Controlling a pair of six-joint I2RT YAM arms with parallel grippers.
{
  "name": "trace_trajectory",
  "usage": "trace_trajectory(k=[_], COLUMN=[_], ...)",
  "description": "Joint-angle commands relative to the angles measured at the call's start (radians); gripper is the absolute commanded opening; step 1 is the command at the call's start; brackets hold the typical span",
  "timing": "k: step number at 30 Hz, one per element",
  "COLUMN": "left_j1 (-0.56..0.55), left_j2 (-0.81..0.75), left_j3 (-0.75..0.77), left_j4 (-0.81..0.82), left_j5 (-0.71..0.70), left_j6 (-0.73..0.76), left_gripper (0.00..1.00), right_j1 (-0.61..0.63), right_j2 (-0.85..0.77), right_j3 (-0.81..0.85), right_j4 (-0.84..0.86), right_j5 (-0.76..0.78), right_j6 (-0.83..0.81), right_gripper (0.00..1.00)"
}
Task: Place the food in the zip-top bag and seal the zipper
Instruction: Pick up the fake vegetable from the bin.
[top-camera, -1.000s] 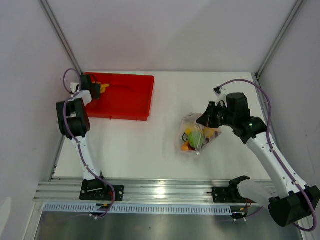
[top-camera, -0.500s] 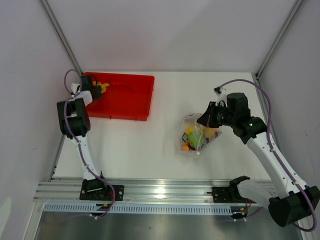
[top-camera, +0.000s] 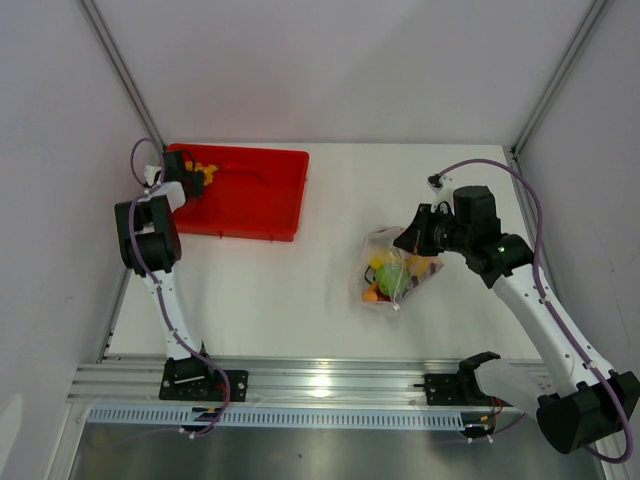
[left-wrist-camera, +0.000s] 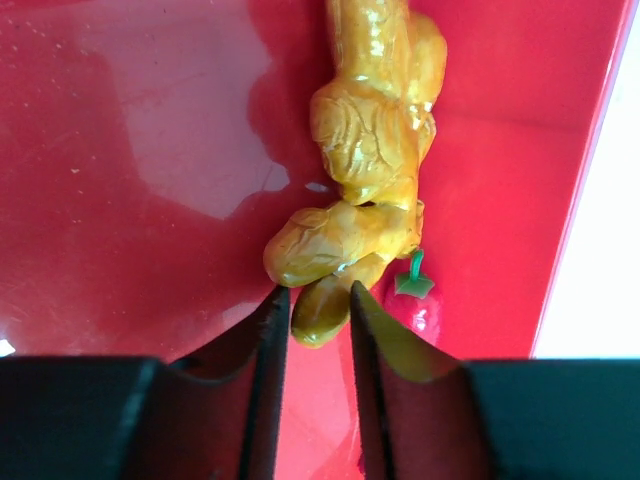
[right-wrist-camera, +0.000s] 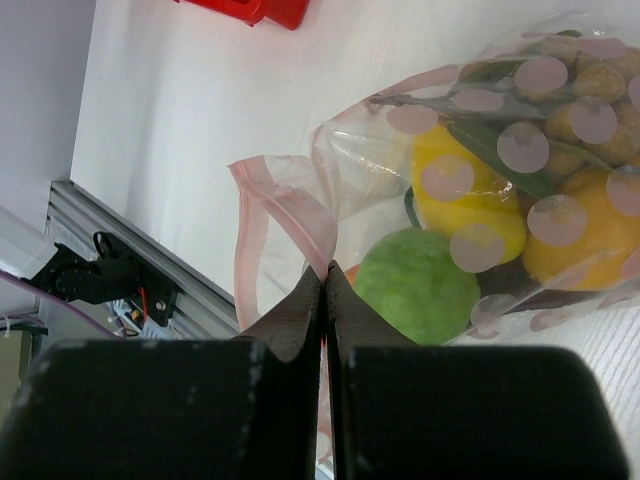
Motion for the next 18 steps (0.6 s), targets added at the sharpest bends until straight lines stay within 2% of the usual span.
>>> trace_trajectory(k=[1, 10, 11, 17, 18], left_j1=[0.0, 0.001, 0.003, 0.004, 0.004], left_j2=[0.009, 0.006, 0.007, -0.031, -0.043], left_j3=[0.041, 0.033, 0.03, -0.013, -0.057], left_j4=[0.042, 0.047, 0.047, 0.098, 0.119], left_j5=[0.013, 0.024, 0.029, 0.03, 0.039], left_j6=[0.022, 0.027, 0.025, 0.027, 0.027], left_gripper=[0.31, 0.07, 0.01, 0.0, 0.01], right_j1=[-0.004, -0.004, -0.004, -0.004, -0.004], right_j2=[-0.001, 0.0, 0.002, -0.001, -0.001], right_j3=[0.0, -0.005, -0.005, -0.006, -0.006], right_j4=[0.043, 0.049, 0.049, 0.049, 0.05], right_j5=[-0.009, -0.015, -0.015, -0.016, -0.016], right_j6=[-0.008, -0.003, -0.003, 0.003, 0.006], right_gripper=[0.0, 0.0, 0.0, 0.0, 0.0])
